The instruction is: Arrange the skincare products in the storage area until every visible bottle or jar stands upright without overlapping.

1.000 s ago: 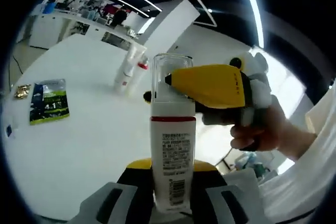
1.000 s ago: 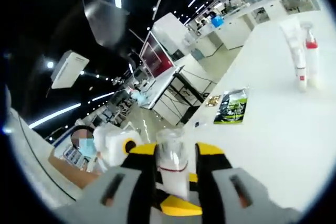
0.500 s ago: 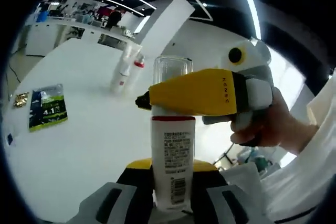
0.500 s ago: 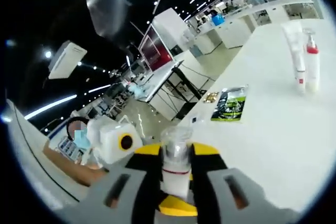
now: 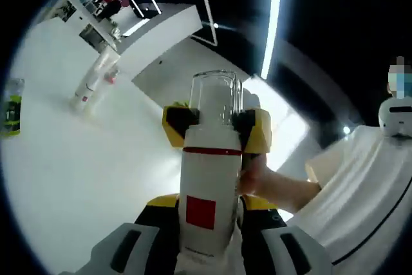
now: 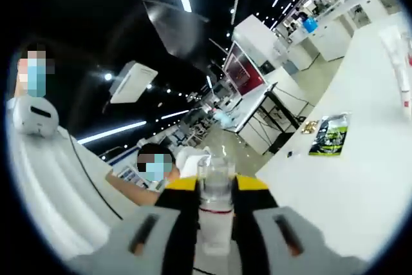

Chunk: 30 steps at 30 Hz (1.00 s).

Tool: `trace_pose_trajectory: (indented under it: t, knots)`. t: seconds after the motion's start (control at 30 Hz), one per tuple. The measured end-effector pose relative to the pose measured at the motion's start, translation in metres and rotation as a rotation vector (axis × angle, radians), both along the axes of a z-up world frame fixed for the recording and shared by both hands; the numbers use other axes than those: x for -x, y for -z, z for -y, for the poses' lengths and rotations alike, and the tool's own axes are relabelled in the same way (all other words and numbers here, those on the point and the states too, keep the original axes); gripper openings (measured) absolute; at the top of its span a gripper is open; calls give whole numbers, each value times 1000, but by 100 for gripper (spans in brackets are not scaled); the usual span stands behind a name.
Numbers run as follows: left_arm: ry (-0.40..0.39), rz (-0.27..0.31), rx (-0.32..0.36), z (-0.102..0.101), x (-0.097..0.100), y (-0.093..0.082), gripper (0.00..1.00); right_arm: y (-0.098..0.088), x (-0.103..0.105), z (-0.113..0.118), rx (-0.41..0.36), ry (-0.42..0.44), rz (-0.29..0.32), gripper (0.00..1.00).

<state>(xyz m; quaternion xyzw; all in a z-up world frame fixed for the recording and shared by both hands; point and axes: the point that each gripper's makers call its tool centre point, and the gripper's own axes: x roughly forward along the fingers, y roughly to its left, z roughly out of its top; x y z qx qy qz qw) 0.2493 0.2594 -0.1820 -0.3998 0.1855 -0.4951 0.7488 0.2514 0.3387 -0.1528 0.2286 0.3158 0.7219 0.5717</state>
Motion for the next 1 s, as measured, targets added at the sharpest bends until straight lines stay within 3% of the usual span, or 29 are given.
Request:
trace_pose_trajectory:
  t: [0.03,0.27,0.5,0.57,0.6,0.73,0.8,0.87,0.93,1.0]
  knots:
    - [6,3,-13,-1,2,2,28,-4,4,0,-19,-7,-39,21]
    - [28,20,-15,2,5,1,27,-3,3,1,-20,6,-44,22]
    - [-12,-7,-129,4,0,20,26,15,-8,6,57,115,-49,23]
    - [-23,-11,-144,3,-2,23,26,21,-14,9,96,161,-15,23]
    - [-66,-25,-202,0,-8,33,26,24,-16,11,121,182,-5,24]
    - [-124,-31,-265,-4,-16,40,26,34,-26,14,192,266,35,28]
    - [-141,-38,-347,-6,-18,51,26,43,-28,15,244,301,30,30]
    - [-144,-12,-397,-5,-19,55,26,49,-30,16,264,326,26,27]
    - [-141,-6,-453,-4,-18,61,26,52,-28,17,269,328,-17,26]
    - [-137,0,-465,-1,-18,62,26,50,-27,17,248,317,4,25]
